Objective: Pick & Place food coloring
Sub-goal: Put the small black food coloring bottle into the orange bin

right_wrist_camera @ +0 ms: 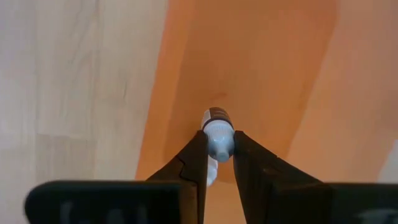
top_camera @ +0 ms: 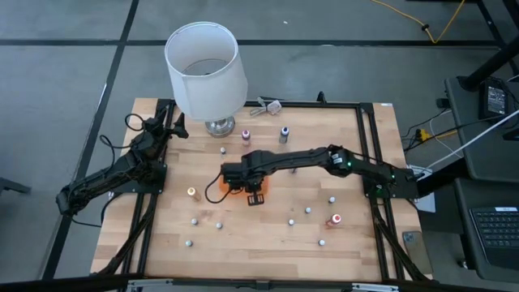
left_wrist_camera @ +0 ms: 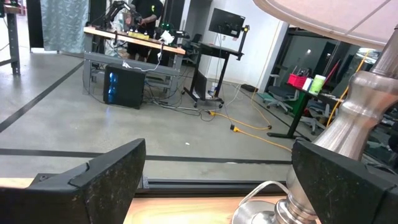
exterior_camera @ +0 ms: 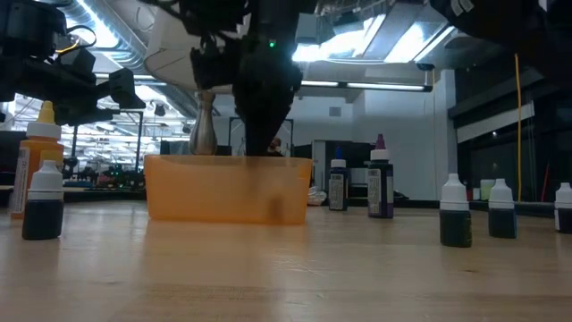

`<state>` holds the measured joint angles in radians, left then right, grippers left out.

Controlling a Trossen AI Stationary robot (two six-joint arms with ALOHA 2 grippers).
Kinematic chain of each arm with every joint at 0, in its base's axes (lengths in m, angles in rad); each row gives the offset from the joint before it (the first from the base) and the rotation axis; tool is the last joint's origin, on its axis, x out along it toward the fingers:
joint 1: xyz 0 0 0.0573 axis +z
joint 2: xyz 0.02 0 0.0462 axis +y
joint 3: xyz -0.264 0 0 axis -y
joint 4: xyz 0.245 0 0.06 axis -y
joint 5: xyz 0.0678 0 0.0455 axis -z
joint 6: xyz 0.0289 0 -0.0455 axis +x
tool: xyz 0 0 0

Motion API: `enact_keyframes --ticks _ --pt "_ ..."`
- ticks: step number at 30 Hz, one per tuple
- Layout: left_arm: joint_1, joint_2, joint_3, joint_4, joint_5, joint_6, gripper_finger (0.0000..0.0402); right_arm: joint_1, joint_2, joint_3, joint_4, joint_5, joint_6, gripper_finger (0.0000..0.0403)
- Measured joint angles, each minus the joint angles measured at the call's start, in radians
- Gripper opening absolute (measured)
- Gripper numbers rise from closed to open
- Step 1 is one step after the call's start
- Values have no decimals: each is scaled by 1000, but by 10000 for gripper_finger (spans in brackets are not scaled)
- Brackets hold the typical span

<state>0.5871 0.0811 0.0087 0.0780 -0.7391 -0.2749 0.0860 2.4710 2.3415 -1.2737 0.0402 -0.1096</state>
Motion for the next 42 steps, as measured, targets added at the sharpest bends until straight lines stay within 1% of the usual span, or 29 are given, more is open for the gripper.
enact_keyframes --ticks 10,20,24,36,42 --pt "0 0 0 0 0 0 391 -1 44 -5 -13 0 -4 69" --pt "0 0 0 0 0 0 391 -5 44 -5 -54 0 0 65" --pt "0 0 0 0 0 0 391 -5 44 -18 -43 3 0 73" --pt "0 0 0 0 0 0 391 -7 42 -22 -23 16 0 80" --pt "0 0 0 0 0 0 391 -11 43 -23 -25 19 1 104"
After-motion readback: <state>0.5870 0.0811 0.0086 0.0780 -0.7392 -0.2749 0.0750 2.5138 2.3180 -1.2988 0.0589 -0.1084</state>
